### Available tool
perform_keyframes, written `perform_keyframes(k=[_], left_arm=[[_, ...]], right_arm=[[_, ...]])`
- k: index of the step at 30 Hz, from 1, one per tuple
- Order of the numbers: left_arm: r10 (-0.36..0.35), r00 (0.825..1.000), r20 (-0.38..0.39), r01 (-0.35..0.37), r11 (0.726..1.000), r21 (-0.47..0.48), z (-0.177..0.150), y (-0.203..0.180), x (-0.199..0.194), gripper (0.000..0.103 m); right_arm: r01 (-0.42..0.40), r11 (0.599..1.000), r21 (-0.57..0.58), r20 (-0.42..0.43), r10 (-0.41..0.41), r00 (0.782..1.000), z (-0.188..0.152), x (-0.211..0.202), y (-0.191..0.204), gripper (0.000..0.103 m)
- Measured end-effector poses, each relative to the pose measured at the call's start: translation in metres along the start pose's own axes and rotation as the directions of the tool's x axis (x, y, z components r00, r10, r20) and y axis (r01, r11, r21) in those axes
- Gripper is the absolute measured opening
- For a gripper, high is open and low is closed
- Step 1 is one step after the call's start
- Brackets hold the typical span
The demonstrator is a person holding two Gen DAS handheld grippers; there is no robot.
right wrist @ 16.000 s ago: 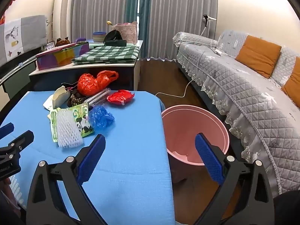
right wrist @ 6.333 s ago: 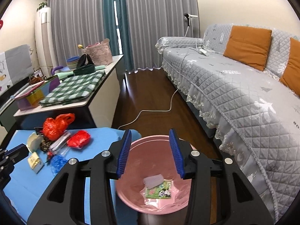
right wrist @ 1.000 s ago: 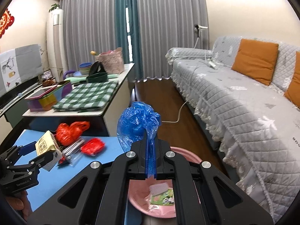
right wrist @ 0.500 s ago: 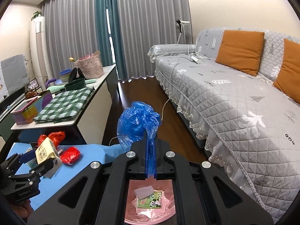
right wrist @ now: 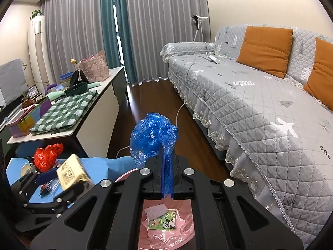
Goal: Collect trash
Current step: 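Open the left tool dropping the tissue packet while the right tool drops the blue bag into the bin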
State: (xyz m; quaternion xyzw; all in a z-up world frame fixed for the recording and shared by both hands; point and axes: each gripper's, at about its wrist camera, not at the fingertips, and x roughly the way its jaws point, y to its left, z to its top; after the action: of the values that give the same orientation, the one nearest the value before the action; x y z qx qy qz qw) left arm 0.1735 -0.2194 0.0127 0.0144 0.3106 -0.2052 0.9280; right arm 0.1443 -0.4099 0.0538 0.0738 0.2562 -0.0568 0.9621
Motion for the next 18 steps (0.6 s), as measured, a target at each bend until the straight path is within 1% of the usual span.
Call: perform_keyframes(k=[5,7,8,10,12,18], left_arm=[[-0.023,1.0,-0.01,0.023,0.999,0.026,0.002,-0.009,0.01,0.075],[-0.047,0.999,-0.024,0.048,0.998,0.033,0.002,-0.012,0.015,0.076],[-0.05,0.998,-0.032,0.051,0.998,0.037,0.001,-0.013,0.017,0.078],[-0.04,0.998,-0.042,0.042,0.998,0.037,-0.001,-0.013,0.021,0.079],[-0.05,0.997,-0.051,0.052,0.998,0.023,-0.003,-0.011,0.021,0.079],[-0.037,0.998,-0.045,0.038,0.999,0.012,-0.008,-0.002,0.012,0.079]], right_arm=[[-0.003,1.0,0.006,-0.016,0.003,1.0,-0.001,0.007,-0.001,0.004],[-0.006,1.0,0.006,-0.03,0.006,1.0,-0.003,0.01,0.0,0.01],[-0.001,1.0,0.006,-0.037,0.001,0.999,-0.003,0.012,-0.001,0.014],[0.005,1.0,0.014,-0.044,-0.004,0.999,-0.004,0.015,-0.003,0.04],[0.005,1.0,0.023,-0.042,-0.004,0.999,-0.004,0.015,-0.004,0.048],[0.005,1.0,0.017,-0.037,-0.004,0.999,-0.004,0.015,-0.002,0.048]])
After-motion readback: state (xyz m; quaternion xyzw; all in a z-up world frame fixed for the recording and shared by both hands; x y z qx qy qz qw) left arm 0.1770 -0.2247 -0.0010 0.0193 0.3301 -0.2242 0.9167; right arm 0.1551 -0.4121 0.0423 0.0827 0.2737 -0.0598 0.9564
